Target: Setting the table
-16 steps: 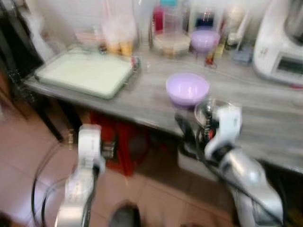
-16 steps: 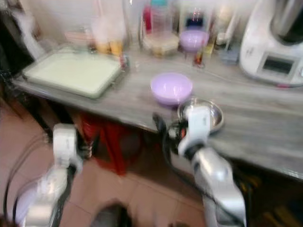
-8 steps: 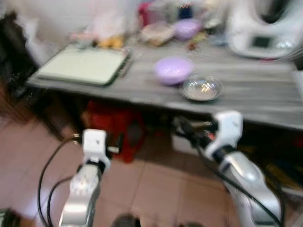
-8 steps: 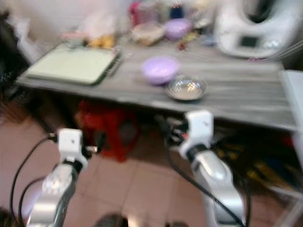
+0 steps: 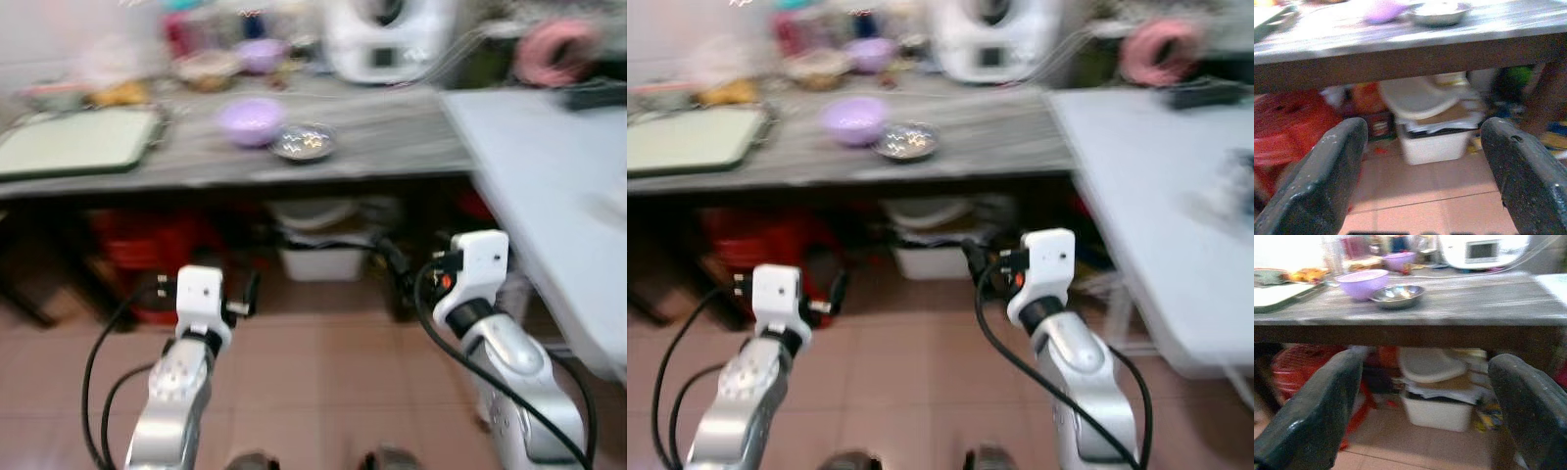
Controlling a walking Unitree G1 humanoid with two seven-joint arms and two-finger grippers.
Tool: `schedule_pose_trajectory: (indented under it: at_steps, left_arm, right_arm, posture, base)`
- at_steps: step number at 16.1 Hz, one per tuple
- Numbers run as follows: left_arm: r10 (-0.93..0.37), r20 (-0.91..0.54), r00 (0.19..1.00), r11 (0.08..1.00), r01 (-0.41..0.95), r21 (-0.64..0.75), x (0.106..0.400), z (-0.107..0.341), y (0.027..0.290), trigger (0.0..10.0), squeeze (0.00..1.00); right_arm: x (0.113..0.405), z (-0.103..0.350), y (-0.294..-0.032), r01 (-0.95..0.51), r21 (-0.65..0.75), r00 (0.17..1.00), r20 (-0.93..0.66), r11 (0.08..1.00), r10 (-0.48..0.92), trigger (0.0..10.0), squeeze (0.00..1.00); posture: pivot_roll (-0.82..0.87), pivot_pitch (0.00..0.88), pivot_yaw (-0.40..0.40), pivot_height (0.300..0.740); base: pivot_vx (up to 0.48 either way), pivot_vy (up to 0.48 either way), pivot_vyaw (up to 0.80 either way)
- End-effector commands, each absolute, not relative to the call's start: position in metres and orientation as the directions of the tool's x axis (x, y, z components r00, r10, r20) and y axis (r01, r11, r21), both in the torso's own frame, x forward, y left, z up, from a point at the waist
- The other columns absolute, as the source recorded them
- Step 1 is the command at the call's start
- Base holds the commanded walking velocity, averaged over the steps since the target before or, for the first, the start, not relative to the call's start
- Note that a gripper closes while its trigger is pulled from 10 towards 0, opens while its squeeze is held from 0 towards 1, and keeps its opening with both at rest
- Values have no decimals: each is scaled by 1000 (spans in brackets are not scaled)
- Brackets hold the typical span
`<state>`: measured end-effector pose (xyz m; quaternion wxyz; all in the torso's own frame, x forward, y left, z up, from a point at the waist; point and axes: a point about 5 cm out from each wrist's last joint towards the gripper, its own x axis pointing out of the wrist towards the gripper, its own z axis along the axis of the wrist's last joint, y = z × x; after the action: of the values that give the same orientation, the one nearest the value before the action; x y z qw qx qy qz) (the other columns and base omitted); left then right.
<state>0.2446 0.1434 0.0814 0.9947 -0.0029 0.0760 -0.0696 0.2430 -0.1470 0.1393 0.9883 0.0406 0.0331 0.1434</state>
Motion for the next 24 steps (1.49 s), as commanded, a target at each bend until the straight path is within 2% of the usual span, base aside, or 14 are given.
schedule_pose_trajectory:
  at_steps: [1, 2, 4, 12, 14, 15, 19, 24]
  left_arm:
    - [-159, -121, 980, 987, 157, -33, 242, 88, 146, 10000, 0]
    - [-163, -122, 979, 986, 160, -34, 241, 88, 145, 10000, 0]
    - [-218, -87, 972, 976, 217, -21, 236, 93, 140, 10000, 0]
    - [-247, -62, 967, 969, 248, -4, 242, 100, 135, 10000, 0]
    - [-256, -62, 965, 966, 257, 0, 243, 100, 135, 10000, 0]
    - [-258, -63, 964, 966, 259, 1, 243, 100, 135, 10000, 0]
    - [-262, -67, 963, 965, 263, -1, 243, 100, 134, 10000, 0]
    - [-259, -71, 963, 966, 259, -9, 242, 98, 136, 10000, 0]
  right_arm:
    - [242, 143, -149, -260, 38, 965, -8, 965, 261, 10000, 0]
    - [242, 143, -151, -244, 19, 970, 2, 970, 244, 10000, 0]
    - [241, 139, -171, -110, -46, 994, 12, 993, 111, 10000, 0]
    - [248, 127, -174, -36, -132, 999, -28, 991, 32, 10000, 0]
    - [248, 123, -169, -64, -78, 998, -32, 995, 61, 10000, 0]
    - [248, 124, -169, -45, -114, 999, -12, 992, 44, 10000, 0]
    - [248, 122, -167, -81, -55, 996, -41, 995, 79, 10000, 0]
    - [247, 123, -164, -107, -51, 994, -27, 993, 106, 10000, 0]
  posture:
    - [-23, 20, 44, 740]
    - [-22, 19, 45, 740]
    - [-20, 21, 44, 740]
    - [-15, 16, 44, 740]
    - [-18, 18, 47, 740]
    - [-20, 19, 50, 740]
    - [-18, 26, 51, 740]
    - [-19, 29, 47, 740]
  base:
    - [0, 0, 0]
    - [0, 0, 0]
    - [0, -172, 0]
    - [202, -401, 0]
    - [307, -366, 0]
    - [352, -322, 0]
    - [370, -301, 0]
    - [148, -412, 0]
